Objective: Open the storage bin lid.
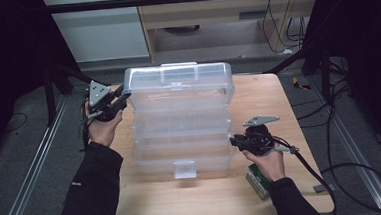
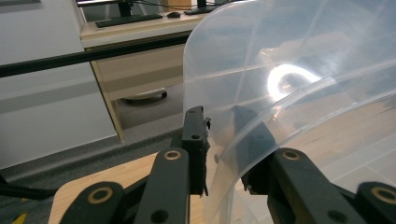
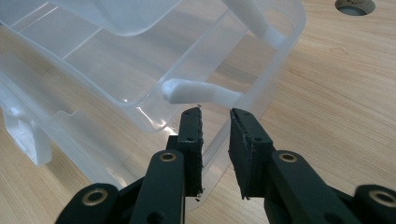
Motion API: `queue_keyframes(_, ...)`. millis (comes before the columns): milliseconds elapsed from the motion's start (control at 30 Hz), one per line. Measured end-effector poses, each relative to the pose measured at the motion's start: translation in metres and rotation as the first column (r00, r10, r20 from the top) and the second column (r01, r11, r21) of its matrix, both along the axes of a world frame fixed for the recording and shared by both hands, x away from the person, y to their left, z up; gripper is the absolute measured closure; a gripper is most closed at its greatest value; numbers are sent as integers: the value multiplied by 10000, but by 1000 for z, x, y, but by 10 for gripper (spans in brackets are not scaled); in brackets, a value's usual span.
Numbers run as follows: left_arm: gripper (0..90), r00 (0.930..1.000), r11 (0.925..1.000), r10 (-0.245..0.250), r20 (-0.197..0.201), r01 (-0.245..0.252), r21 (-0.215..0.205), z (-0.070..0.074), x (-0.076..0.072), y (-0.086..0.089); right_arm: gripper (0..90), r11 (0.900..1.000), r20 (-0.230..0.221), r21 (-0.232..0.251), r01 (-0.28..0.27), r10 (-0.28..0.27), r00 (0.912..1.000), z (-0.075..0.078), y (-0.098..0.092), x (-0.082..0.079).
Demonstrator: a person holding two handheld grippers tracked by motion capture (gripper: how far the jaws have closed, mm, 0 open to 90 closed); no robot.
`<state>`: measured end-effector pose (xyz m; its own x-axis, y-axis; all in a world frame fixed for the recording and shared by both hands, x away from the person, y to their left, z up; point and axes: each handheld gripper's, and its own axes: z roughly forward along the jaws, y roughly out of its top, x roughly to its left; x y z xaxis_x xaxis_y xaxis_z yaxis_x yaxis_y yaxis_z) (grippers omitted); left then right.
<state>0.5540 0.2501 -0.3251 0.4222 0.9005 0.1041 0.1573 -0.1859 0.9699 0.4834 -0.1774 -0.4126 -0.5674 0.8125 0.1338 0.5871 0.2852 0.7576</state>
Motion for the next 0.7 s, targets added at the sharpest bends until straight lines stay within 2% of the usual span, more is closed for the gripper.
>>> queue_keyframes(167,744,9999,9997,75,-85,-77,-220,2,7,-1,743,10000,-3,10,-24,24,10000,0,0,0)
queue_keyframes(700,759,9992,9988,339,-204,-346,-345,8,30,-5,737,10000,14,-48,51,-51,10000,-1,2,0)
